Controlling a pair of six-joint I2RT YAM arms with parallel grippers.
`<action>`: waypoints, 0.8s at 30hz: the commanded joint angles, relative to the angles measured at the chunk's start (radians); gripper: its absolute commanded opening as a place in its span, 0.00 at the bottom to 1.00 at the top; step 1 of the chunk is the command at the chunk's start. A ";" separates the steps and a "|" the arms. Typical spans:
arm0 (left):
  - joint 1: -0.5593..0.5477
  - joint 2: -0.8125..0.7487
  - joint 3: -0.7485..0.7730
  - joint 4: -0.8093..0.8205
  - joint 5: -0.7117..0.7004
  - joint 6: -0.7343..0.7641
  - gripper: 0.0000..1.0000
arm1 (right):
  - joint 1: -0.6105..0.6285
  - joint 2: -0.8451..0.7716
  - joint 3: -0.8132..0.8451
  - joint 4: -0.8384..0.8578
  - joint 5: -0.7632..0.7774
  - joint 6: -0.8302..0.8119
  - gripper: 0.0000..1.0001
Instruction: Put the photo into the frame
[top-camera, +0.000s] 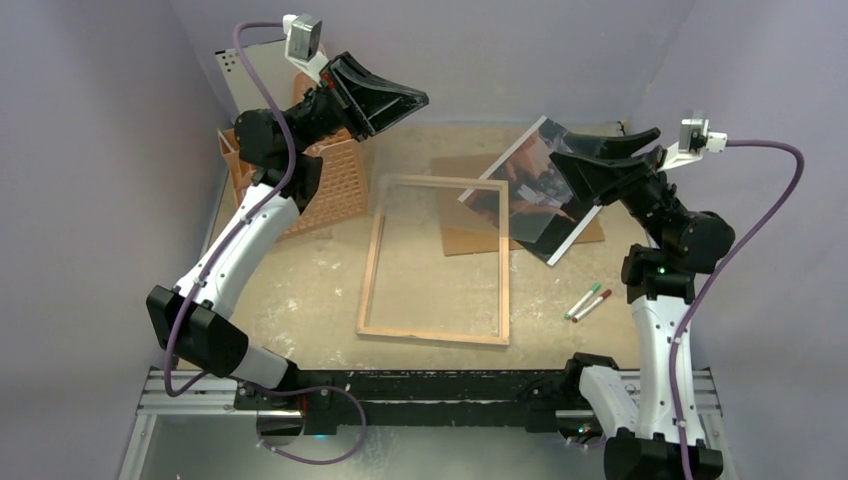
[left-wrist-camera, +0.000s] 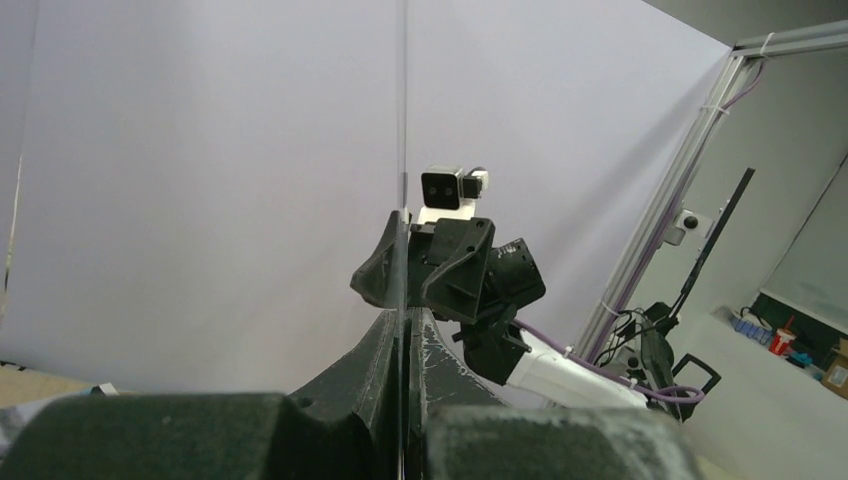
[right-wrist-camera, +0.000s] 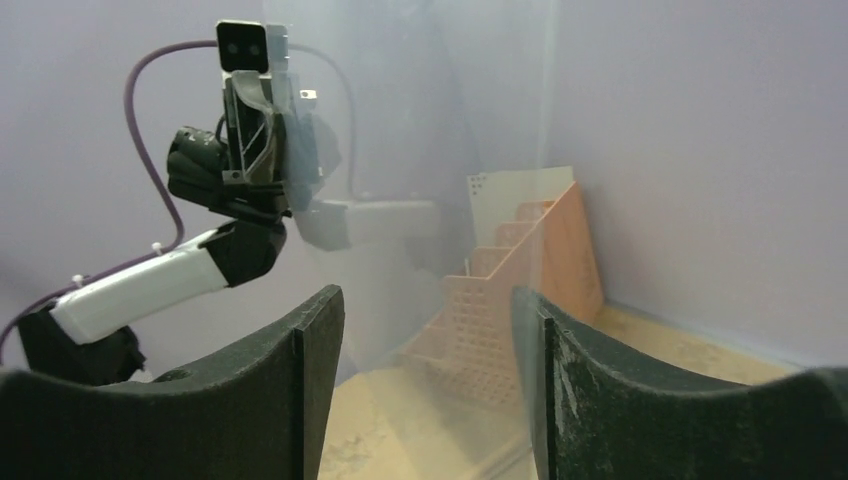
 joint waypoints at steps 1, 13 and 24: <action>0.008 -0.037 0.025 0.018 -0.048 -0.023 0.00 | 0.002 -0.001 -0.042 0.304 -0.039 0.168 0.60; 0.008 -0.066 -0.044 -0.023 -0.167 -0.036 0.00 | 0.002 0.011 -0.050 0.370 -0.078 0.230 0.10; 0.015 -0.175 -0.151 -0.483 -0.334 0.272 0.66 | 0.002 -0.005 -0.099 -0.037 -0.017 0.066 0.00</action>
